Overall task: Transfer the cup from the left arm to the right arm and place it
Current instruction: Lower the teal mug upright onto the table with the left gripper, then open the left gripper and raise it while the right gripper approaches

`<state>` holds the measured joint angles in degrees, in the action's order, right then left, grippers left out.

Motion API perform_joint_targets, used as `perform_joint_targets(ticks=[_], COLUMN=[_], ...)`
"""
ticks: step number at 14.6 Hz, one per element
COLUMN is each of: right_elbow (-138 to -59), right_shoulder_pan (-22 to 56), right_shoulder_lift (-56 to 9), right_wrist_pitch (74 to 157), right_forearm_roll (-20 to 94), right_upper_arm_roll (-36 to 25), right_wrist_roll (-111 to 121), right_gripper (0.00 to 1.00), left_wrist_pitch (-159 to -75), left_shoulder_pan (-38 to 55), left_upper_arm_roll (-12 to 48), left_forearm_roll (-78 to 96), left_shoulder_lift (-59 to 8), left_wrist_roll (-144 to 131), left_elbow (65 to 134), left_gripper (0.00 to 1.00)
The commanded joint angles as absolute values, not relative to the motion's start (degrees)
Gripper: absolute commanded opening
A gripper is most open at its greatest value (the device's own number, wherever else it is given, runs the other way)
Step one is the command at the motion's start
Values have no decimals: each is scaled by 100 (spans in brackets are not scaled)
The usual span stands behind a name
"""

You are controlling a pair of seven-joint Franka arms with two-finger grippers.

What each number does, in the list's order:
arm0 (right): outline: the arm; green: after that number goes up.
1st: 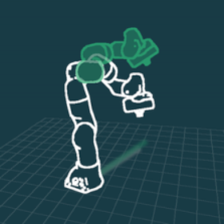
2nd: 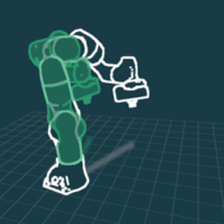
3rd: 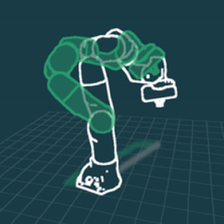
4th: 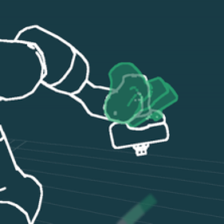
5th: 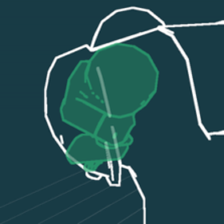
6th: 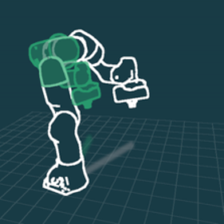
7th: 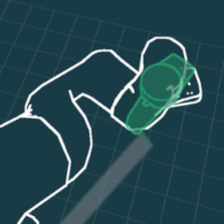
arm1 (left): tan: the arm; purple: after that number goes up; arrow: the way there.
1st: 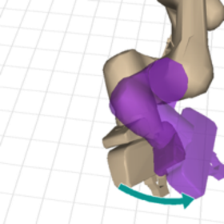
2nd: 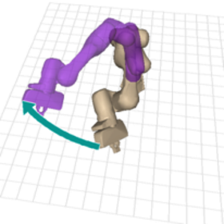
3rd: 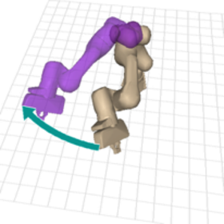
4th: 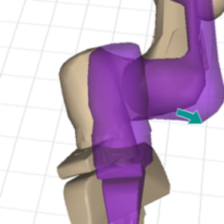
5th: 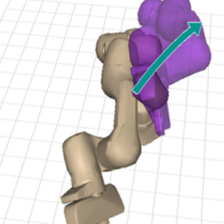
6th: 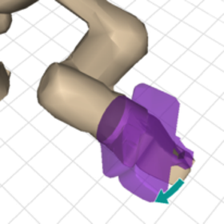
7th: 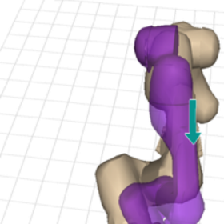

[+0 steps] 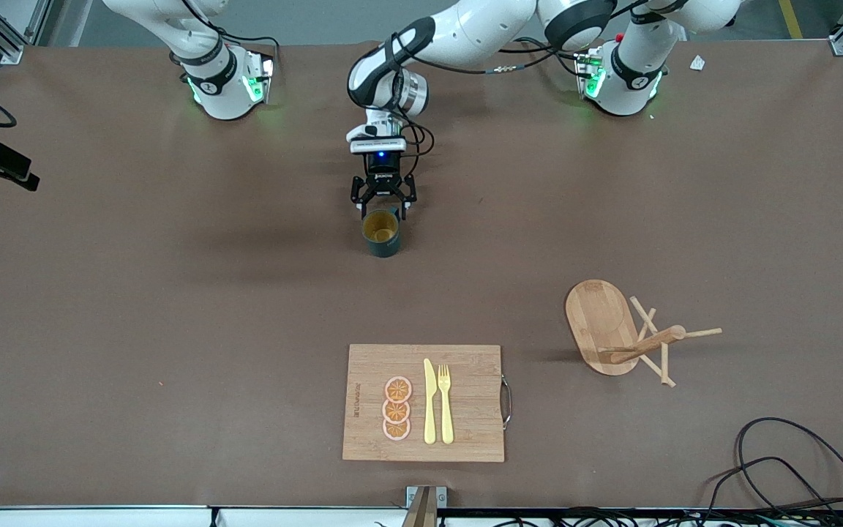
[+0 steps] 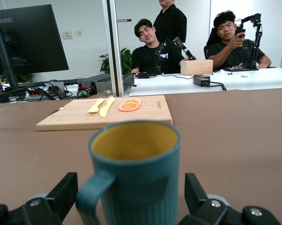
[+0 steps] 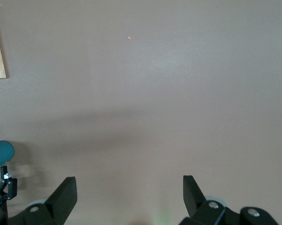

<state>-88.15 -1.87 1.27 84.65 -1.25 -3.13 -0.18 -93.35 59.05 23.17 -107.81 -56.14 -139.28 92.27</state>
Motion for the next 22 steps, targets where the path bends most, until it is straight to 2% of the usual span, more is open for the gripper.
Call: perform_joint_targets(ticks=[1,5,7,11,16,19,22], right_elbow=[-8921,-8921,-8895,-8877,-8886,-8886,-8886], right_shoulder_pan=[-220,-202,-202,-150,17,368,579], right_shoulder_lift=[246,246,246,246,246,246,246], right_wrist_pitch=[8464,8473,8490,8473,8455,8481,8517], right_forearm_roll=[-88,-79,113,246,325,325,316], right_upper_arm_roll=[-308,-299,-299,-264,-255,-264,-264], right_wrist_roll=[62,62,62,-17,-376,-842,-1124], right_gripper=[100,100,100,100,100,100,100], left_wrist_pitch=[-9457,-9536,-9536,-9536,-9545,-9545,-9545], left_shoulder_pan=[5827,5276,4618,2729,1076,56,-622], left_upper_arm_roll=[2460,3082,3767,5673,7107,7803,8156], left_forearm_roll=[-10408,-9758,-9546,-9483,-8808,-8255,-7797], left_shoulder_lift=[-5257,-4747,-4527,-4508,-4535,-4535,-4535], left_wrist_roll=[-13580,-12879,-12220,-10954,-9329,-8230,-7411], left_elbow=[9281,9325,9343,9448,9431,9413,9361], left_gripper=[100,100,100,100,100,100,100])
